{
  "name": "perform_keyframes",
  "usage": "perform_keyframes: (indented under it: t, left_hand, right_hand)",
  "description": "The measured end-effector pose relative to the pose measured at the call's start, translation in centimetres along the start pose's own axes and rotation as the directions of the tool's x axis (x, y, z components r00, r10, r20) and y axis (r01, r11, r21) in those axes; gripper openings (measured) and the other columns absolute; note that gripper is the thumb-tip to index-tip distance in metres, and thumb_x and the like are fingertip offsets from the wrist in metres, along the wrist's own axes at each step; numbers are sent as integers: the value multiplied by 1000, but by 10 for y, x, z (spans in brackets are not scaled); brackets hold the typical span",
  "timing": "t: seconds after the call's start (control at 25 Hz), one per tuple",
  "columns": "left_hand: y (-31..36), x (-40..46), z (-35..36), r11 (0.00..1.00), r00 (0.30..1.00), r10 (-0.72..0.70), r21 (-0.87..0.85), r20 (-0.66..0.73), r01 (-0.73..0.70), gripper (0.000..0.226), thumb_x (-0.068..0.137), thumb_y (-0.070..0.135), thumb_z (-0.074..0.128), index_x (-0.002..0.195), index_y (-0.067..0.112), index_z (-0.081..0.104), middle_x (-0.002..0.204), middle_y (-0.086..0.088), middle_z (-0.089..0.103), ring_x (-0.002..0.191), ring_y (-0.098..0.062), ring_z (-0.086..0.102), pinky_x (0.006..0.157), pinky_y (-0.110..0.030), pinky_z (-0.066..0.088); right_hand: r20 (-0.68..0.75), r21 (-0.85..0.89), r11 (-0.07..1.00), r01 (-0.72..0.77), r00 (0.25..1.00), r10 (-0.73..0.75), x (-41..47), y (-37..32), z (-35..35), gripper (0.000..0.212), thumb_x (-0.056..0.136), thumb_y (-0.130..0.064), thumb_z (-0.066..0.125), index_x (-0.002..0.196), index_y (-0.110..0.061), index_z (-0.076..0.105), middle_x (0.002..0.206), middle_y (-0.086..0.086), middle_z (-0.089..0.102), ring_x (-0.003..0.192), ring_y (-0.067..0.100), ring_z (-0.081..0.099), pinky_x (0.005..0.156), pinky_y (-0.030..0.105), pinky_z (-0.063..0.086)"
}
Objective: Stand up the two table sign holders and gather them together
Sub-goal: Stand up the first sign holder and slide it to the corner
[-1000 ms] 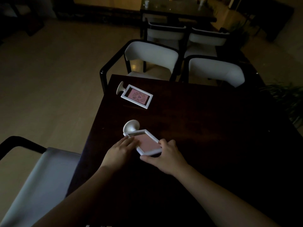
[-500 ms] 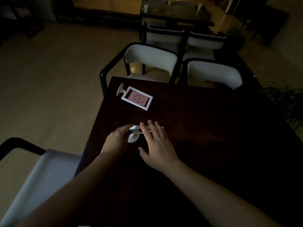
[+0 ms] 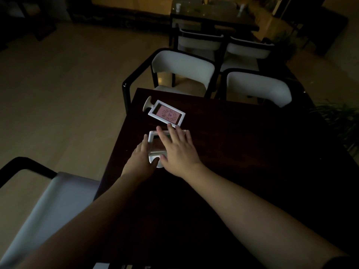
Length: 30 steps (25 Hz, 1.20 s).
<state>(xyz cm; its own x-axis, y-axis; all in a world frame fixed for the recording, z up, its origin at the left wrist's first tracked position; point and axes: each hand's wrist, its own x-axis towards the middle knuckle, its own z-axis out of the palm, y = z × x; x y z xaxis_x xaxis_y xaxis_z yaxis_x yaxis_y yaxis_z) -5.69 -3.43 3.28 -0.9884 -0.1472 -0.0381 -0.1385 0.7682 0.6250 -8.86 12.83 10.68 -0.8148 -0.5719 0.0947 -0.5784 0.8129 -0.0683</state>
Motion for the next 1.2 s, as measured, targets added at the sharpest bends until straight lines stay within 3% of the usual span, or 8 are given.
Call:
perform_keyframes:
  t: [0.12,0.24,0.48,0.68,0.92,1.2]
  left_hand:
    - [-13,-10,1,993,1000,-14,120,-27,17,93,91,52,57,157,21,-1,164,-11,15,150,-32,14,117,-56,25]
    - [-19,-22,4,969,999,-29,243,-24,33,92,92,58,50,157,22,-5,166,-7,3,151,-31,-1,117,-58,14]
    - [-34,-40,16,910,999,-24,415,42,4,95,91,58,49,155,23,-12,166,-7,-4,149,-32,-12,117,-63,12]
    - [-45,-51,34,889,995,-6,455,99,-40,93,91,61,45,155,25,-12,166,-7,-3,150,-32,-11,117,-63,14]
    - [-50,-50,48,880,988,-2,469,152,-71,88,89,67,35,156,26,-8,166,-4,-1,150,-31,-12,116,-65,12]
    - [-61,-34,60,871,982,38,475,187,-124,84,90,71,22,157,24,5,166,-4,8,151,-31,-6,116,-64,11]
  right_hand:
    - [1,-39,999,15,1000,-15,11,-8,2,93,90,-44,60,159,-27,-1,165,16,13,150,38,10,117,62,7]
    - [-1,-75,997,6,1000,-6,17,-15,5,93,89,-45,60,159,-27,0,165,16,14,150,39,11,114,67,6]
    - [-42,-60,998,-9,999,6,21,-23,11,94,89,-48,61,159,-25,2,165,17,11,151,39,4,116,66,8]
    - [-172,69,997,23,985,-11,-10,-16,28,93,87,-40,65,159,-18,9,165,19,12,151,37,4,120,54,10]
    - [60,105,991,-88,995,82,-52,-1,75,86,91,-37,59,159,-20,8,166,14,9,152,32,0,120,52,19]
    - [268,160,974,-163,956,117,-45,11,113,76,100,-39,48,159,-18,6,168,8,4,152,30,-5,122,50,12]
